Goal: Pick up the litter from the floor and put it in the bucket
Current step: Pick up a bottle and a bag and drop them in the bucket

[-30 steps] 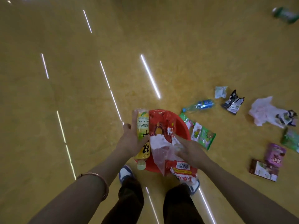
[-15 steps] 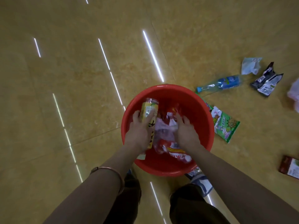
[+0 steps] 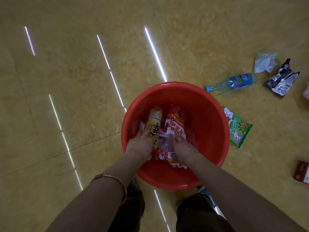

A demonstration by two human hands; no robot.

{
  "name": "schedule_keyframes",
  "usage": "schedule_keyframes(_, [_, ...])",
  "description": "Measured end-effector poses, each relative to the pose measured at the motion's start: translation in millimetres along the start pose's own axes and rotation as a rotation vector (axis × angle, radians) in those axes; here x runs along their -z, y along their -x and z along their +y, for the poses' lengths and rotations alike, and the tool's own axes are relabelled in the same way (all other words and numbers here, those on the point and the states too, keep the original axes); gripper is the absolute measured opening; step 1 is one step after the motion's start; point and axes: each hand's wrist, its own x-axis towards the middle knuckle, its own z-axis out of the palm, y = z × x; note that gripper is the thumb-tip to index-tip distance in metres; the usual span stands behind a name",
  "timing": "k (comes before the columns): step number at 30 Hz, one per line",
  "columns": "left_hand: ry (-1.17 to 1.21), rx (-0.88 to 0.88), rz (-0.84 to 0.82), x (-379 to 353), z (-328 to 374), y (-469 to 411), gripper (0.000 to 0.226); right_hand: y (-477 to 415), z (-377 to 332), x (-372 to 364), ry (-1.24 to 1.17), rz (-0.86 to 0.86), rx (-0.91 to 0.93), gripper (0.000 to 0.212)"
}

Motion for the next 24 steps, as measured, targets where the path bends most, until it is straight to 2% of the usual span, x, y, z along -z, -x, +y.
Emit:
schedule_keyframes(4, [-0.051,-0.012,-0.017,-11,5,-20,0.087,-19,-4,-2,0.109,-0.037,0.101,0.093])
schedule_keyframes(8, [-0.080,0.014,-0.012,-15,9,-35,0.090,-32,2,4,0.139,-0.054,0.155,0.084])
schedule_keyframes(13, [-0.088,0.032,-0.021,-26,18,-48,0.085,-65,9,-15,0.181,-0.096,0.148,0.084])
schedule_keyframes(17, [-0.114,0.020,-0.023,-31,22,-70,0.079,-97,11,-26,0.213,-0.096,0.144,0.073])
schedule_keyframes(22, [-0.159,0.057,-0.015,-36,34,-90,0.055,-109,7,-18,0.083,-0.135,0.081,0.078])
schedule_keyframes(24, [-0.173,0.078,-0.066,-29,32,-82,0.055,-92,10,-5,0.013,-0.140,0.114,0.066])
